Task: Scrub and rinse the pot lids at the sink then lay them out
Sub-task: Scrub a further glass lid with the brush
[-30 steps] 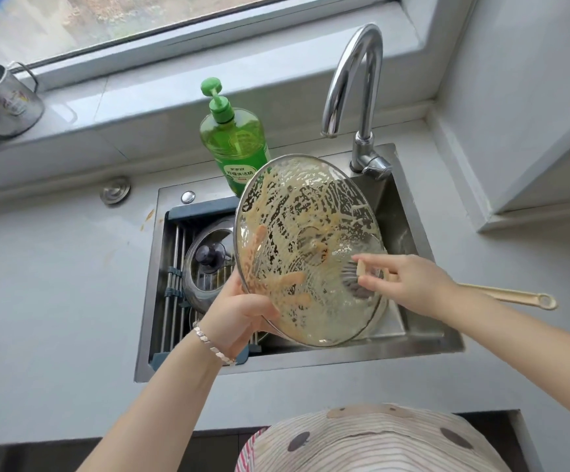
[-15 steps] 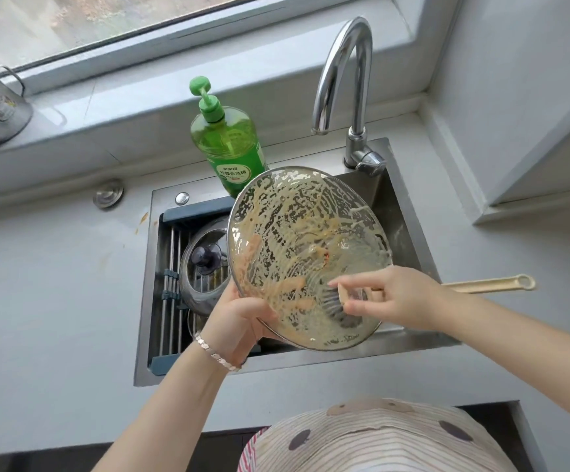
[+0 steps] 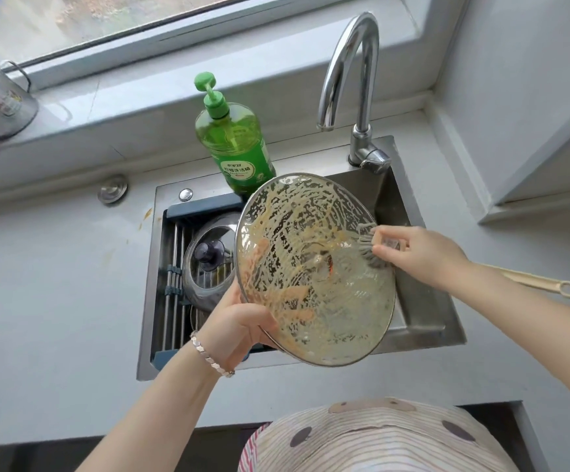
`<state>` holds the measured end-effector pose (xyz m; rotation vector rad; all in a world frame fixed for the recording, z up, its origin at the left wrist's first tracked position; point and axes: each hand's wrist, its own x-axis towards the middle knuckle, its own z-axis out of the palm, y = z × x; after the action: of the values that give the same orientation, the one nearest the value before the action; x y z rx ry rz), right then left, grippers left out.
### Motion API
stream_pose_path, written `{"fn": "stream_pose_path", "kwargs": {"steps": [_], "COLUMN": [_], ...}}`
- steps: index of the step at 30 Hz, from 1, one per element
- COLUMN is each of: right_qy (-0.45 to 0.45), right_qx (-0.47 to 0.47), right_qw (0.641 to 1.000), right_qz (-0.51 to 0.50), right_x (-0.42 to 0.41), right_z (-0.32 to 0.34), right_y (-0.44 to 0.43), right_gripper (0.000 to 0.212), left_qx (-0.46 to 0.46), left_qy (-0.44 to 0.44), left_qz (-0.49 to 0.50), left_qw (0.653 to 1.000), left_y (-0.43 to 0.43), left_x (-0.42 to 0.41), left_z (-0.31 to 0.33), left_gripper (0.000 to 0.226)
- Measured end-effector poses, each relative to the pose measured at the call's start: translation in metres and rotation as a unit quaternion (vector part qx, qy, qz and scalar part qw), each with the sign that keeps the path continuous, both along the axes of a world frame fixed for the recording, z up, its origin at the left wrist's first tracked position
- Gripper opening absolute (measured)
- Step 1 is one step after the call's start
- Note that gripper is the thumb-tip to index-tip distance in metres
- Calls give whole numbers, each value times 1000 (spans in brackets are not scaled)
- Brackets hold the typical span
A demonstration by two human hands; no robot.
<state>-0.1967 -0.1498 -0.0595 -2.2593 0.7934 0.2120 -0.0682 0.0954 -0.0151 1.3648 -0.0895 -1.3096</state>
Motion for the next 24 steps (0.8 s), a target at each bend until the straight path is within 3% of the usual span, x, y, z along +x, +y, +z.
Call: {"fn": "stream_pose_path", "kwargs": {"steps": [3, 6, 10, 13, 15, 18, 20, 24], "right_qy": [-53, -19, -9, -55, -36, 14, -6, -58], "right_qx": [70, 58, -29, 11, 15, -57, -67, -35], "right_qw": [995, 991, 999, 998, 996, 998, 997, 995], "right_qz": [54, 122, -28, 23, 78, 6, -32, 67], "right_x": [7, -4, 6, 13, 7, 8, 17, 30], "right_z": [7, 12, 3, 6, 10, 9, 8, 18], "right_y": [23, 30, -6, 11, 19, -7, -6, 33], "right_gripper": [12, 27, 13, 22, 22, 24, 26, 39], "left_qx": [-1, -1, 4, -2, -4, -3, -11, -2], "left_qy": [9, 8, 11, 3, -1, 7, 7, 8], "left_qz": [-6, -11, -31, -33, -31, -34, -45, -46], "left_qw": [1000, 1000, 999, 999, 1000, 999, 999, 999], "left_y": [-7, -4, -6, -11, -8, -1, -5, -11], "left_x": [-4, 0, 0, -3, 0, 4, 2, 1], "left_z": [-1, -3, -3, -3, -4, -5, -6, -5], "left_gripper": [82, 85, 87, 86, 86, 89, 89, 86]}}
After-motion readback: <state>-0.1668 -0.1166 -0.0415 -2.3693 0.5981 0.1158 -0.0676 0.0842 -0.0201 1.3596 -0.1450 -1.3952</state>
